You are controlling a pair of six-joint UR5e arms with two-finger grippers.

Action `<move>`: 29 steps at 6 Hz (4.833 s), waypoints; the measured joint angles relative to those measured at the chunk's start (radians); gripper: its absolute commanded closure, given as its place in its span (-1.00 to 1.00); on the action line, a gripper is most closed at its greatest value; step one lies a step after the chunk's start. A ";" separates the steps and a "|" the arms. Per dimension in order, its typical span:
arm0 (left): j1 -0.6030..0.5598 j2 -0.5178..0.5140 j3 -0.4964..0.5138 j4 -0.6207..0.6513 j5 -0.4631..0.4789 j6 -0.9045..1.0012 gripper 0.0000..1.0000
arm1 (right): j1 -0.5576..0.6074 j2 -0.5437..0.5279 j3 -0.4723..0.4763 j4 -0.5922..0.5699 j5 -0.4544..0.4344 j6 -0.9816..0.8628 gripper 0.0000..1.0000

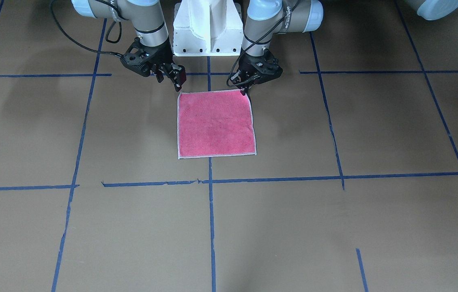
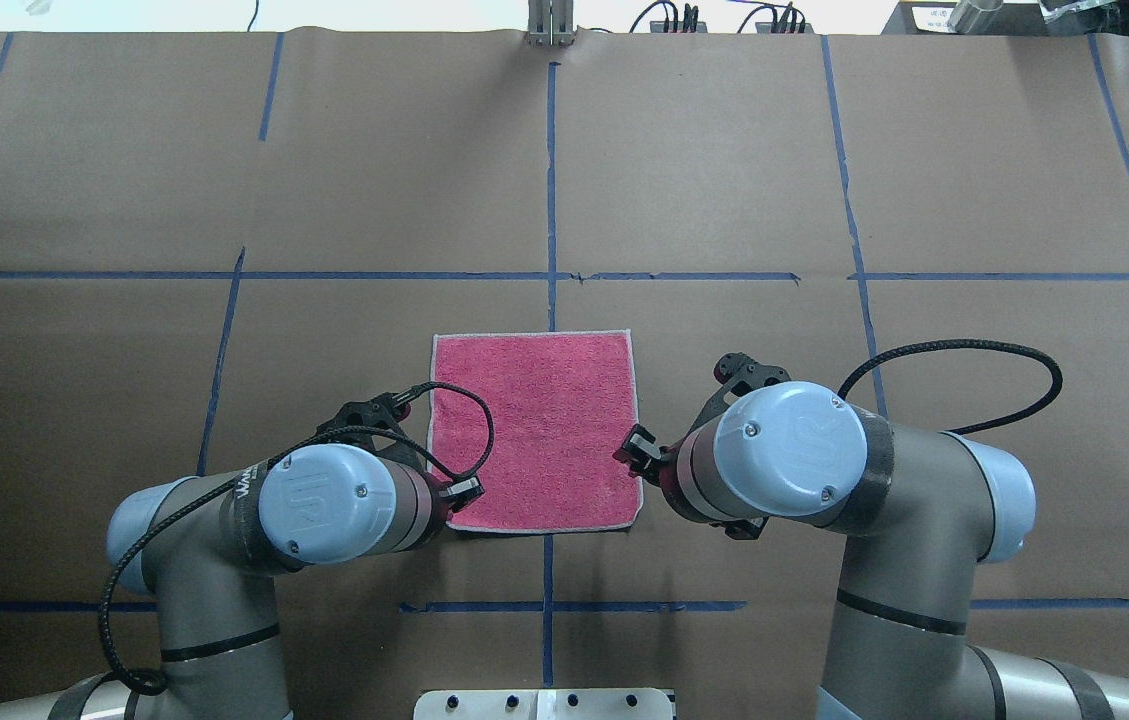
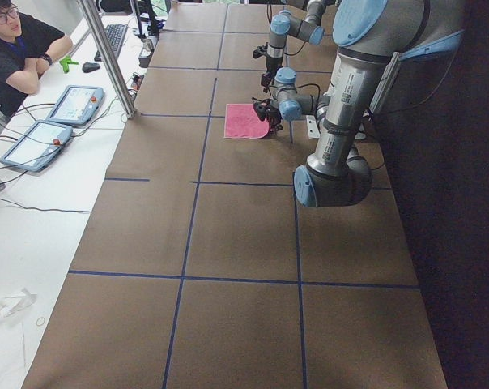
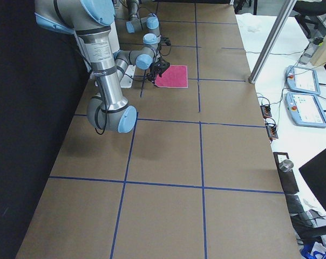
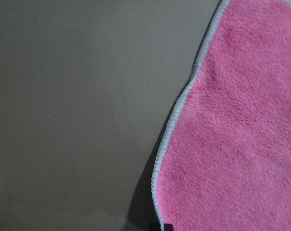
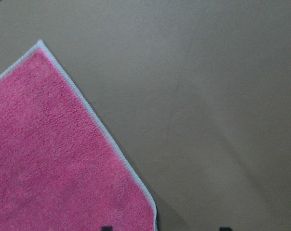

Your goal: Fold towel twice with both arms

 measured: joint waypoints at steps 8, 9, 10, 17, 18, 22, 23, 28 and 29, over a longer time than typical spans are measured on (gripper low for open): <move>-0.001 0.002 -0.005 0.000 -0.002 0.000 1.00 | -0.036 0.080 -0.169 0.004 -0.008 0.088 0.80; -0.001 0.002 -0.005 0.000 -0.002 0.000 1.00 | -0.039 0.080 -0.169 0.003 -0.010 0.089 0.97; -0.001 0.002 -0.005 0.000 -0.002 0.000 1.00 | -0.043 0.081 -0.168 0.003 -0.011 0.090 1.00; -0.116 -0.054 -0.091 0.083 -0.143 0.019 1.00 | 0.004 0.055 0.088 -0.199 0.002 0.048 1.00; -0.133 -0.077 -0.052 0.083 -0.140 0.047 1.00 | 0.025 0.057 0.066 -0.196 0.002 0.021 1.00; -0.186 -0.175 0.133 0.070 -0.138 0.116 1.00 | 0.109 0.102 -0.103 -0.107 0.003 -0.028 0.98; -0.193 -0.192 0.160 0.069 -0.138 0.124 0.71 | 0.129 0.144 -0.172 -0.085 0.007 -0.033 0.71; -0.328 -0.287 0.344 0.034 -0.164 0.313 -1.00 | 0.249 0.240 -0.364 -0.070 0.097 -0.225 -1.00; -0.334 -0.281 0.334 0.030 -0.215 0.355 -1.00 | 0.294 0.242 -0.366 -0.072 0.185 -0.306 -1.00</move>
